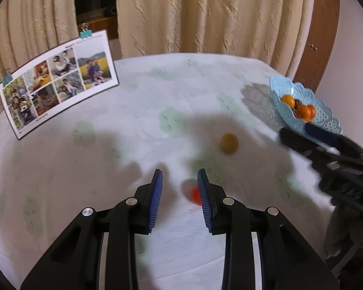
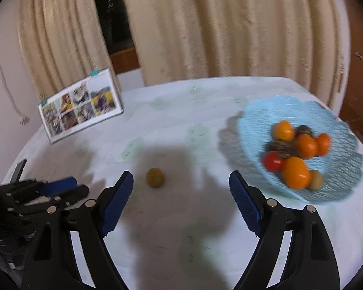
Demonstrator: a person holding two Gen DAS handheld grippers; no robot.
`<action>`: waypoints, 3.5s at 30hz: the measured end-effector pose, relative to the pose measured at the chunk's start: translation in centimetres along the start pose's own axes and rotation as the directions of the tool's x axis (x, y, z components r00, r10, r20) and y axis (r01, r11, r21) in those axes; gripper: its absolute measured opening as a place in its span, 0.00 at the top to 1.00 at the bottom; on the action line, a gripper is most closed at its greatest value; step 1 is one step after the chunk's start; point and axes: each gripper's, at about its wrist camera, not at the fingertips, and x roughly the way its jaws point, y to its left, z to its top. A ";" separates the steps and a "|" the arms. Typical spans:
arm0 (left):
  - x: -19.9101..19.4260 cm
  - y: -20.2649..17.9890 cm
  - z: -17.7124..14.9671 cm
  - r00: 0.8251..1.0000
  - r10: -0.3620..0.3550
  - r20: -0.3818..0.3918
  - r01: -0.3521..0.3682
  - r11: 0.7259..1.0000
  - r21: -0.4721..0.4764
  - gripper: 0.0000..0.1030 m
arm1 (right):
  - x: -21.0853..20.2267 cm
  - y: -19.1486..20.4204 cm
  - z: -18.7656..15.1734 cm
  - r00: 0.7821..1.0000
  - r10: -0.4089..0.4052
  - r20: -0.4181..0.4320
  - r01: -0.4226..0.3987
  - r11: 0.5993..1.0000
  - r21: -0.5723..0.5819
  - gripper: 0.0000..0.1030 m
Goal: Organize fruits
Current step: 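Grasp the small yellow fruit with the right tool while the left approaches the small tomato, then grasp the small red tomato with the left tool while the right drops the yellow fruit in the basket, then lower the small red tomato into the basket and open the left tool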
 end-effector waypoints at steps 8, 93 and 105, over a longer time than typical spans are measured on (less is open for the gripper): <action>-1.1 1.8 0.3 1.000 0.001 0.022 0.000 0.999 -0.052 0.70 | 5.3 2.9 0.5 0.989 0.056 -0.134 -0.064 0.996 -0.057 0.38; 3.1 -19.5 8.0 0.984 -0.178 0.029 0.161 0.939 0.304 0.73 | -9.9 -19.4 -4.9 0.857 -0.469 0.214 0.292 0.785 0.547 0.30; 5.3 -24.3 8.8 0.978 -0.209 0.007 0.192 0.913 0.360 0.73 | -10.1 -20.0 -4.9 0.852 -0.481 0.205 0.293 0.764 0.574 0.29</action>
